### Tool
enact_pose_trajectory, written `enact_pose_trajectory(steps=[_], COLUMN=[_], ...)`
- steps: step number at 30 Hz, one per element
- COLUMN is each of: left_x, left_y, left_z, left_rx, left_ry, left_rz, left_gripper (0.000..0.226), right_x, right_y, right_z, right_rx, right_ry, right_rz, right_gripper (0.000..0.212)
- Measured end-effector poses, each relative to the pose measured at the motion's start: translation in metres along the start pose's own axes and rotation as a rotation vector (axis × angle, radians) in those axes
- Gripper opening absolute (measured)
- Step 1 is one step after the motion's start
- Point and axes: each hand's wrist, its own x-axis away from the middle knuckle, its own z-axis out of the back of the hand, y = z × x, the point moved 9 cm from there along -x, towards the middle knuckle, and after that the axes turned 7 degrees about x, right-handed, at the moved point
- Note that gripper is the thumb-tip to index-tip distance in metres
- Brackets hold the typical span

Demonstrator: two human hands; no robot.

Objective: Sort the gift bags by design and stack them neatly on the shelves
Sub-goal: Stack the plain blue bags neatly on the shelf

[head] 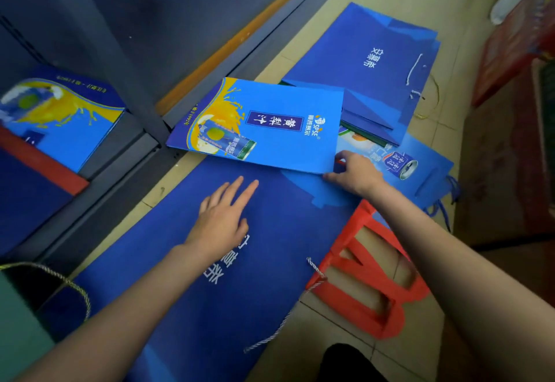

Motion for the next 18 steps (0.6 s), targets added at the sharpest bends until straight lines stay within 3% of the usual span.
enact_pose_trajectory(steps=[3, 8, 14, 18], left_x=[0.005, 0.012, 0.002, -0.012], left_y=[-0.008, -0.020, -0.023, -0.032], left_z=[0.001, -0.013, -0.010, -0.004], left_rx=[0.033, 0.008, -0.055, -0.055], left_ry=[0.008, -0.059, -0.067, -0.075], left_rz=[0.042, 0.105, 0.107, 0.149], left_gripper=[0.070, 0.071, 0.070, 0.071], right_x=[0.007, 0.014, -0.010, -0.032], right_y=[0.013, 0.007, 0.006, 0.000], right_z=[-0.006, -0.044, -0.084, -0.089], right_rx=[0.021, -0.014, -0.635, -0.900], right_ry=[0.002, -0.086, -0.169, 0.014], right_rz=[-0.047, 0.035, -0.189, -0.304], right_gripper=[0.060, 0.074, 0.093, 0.074])
